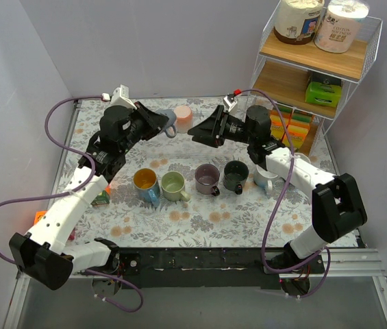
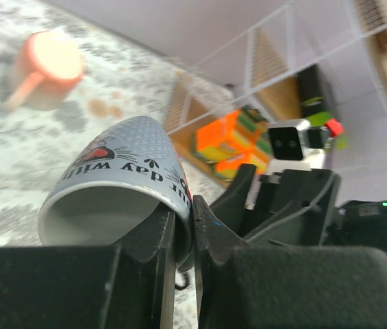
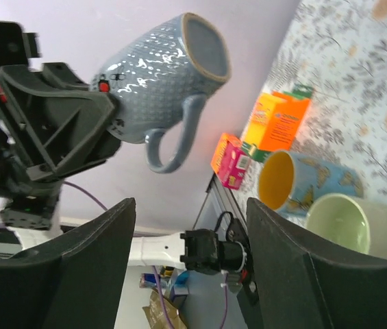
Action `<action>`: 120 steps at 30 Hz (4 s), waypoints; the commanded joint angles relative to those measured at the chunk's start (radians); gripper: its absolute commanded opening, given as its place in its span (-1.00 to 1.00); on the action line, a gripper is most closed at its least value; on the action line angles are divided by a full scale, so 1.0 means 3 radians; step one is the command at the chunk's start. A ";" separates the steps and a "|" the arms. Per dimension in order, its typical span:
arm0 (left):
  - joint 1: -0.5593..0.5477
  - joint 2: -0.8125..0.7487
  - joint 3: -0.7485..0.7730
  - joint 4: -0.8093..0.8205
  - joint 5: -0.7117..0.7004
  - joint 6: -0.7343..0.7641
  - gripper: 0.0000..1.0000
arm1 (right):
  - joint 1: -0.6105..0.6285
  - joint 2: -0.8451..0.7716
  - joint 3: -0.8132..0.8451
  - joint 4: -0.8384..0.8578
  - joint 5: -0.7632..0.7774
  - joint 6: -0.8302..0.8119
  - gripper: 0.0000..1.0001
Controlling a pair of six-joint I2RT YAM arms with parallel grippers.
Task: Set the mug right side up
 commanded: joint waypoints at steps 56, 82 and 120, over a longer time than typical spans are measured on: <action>0.0786 0.0561 -0.0793 -0.2457 -0.0678 0.0611 -0.90 | -0.0281 -0.0120 0.0394 -0.1630 0.0018 -0.0915 0.36; 0.0781 0.0382 0.0214 -0.2994 -0.0545 0.0759 0.20 | -0.0301 0.0028 0.0752 -0.2228 0.0386 -0.1421 0.42; 0.0705 0.2487 0.1047 0.0048 0.0923 0.1720 0.96 | -0.0291 -0.0202 0.0650 -0.2734 0.0759 -0.1815 0.42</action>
